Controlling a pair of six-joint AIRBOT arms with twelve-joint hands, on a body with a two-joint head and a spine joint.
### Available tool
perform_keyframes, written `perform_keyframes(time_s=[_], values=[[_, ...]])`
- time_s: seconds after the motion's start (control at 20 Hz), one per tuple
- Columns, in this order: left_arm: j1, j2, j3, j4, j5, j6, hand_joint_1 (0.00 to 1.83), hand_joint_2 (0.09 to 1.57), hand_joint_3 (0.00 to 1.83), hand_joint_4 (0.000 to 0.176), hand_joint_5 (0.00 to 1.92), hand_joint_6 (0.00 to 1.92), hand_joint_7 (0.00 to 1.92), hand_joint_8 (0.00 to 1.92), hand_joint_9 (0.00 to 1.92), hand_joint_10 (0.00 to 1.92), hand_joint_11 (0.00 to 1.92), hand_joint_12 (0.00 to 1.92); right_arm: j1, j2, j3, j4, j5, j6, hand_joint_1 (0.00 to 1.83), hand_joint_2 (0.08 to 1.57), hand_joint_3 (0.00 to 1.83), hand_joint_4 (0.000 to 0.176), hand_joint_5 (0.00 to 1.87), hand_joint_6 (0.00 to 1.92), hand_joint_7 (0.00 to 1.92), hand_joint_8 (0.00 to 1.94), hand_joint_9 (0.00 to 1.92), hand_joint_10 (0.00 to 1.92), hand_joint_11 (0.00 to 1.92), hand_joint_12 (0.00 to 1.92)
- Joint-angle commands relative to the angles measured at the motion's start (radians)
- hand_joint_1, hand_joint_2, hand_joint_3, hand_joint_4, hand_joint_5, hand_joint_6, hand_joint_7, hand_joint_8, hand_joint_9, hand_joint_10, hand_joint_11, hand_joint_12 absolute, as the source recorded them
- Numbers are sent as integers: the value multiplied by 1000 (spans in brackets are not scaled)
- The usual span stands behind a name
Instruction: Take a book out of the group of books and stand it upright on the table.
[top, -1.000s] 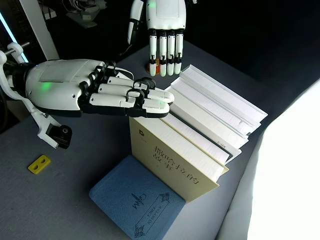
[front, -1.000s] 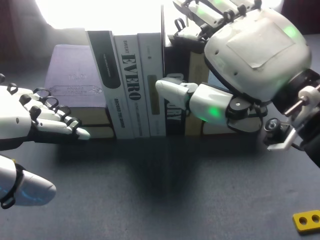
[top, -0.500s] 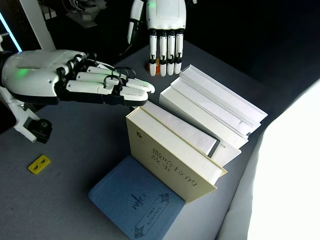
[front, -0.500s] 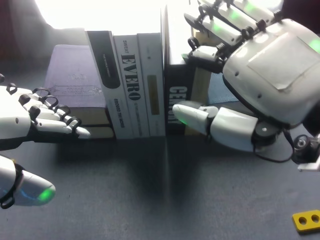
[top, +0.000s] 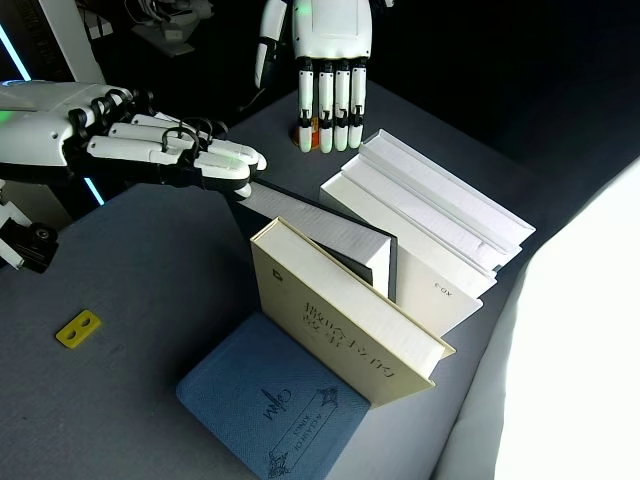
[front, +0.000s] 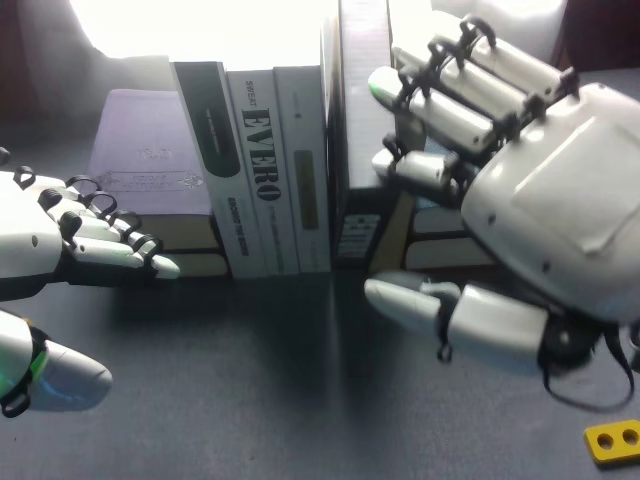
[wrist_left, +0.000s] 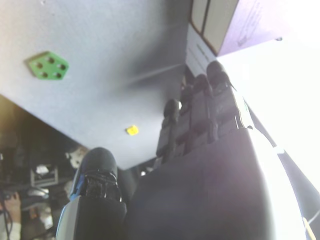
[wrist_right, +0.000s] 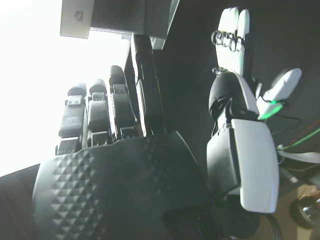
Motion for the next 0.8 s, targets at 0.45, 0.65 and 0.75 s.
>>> perform_keyframes(time_s=[0.45,0.65,0.75], values=[[-6,1,9,9,74,-1,0,1305,1,41,73,0,79,0,80,0,0,286,-44,39,-54,-20,-29,-80,0,1211,2,0,727,26,155,8,0,0,0,0],[-6,0,9,9,74,-1,0,1297,0,47,89,4,97,4,95,7,0,362,-68,41,-54,-20,-83,-129,0,1214,3,0,743,30,153,4,0,0,0,0],[-6,0,9,9,74,-1,0,1297,0,47,89,4,97,4,95,7,0,362,-83,41,-53,-20,-89,-138,0,1214,3,0,743,30,153,4,0,0,0,0]])
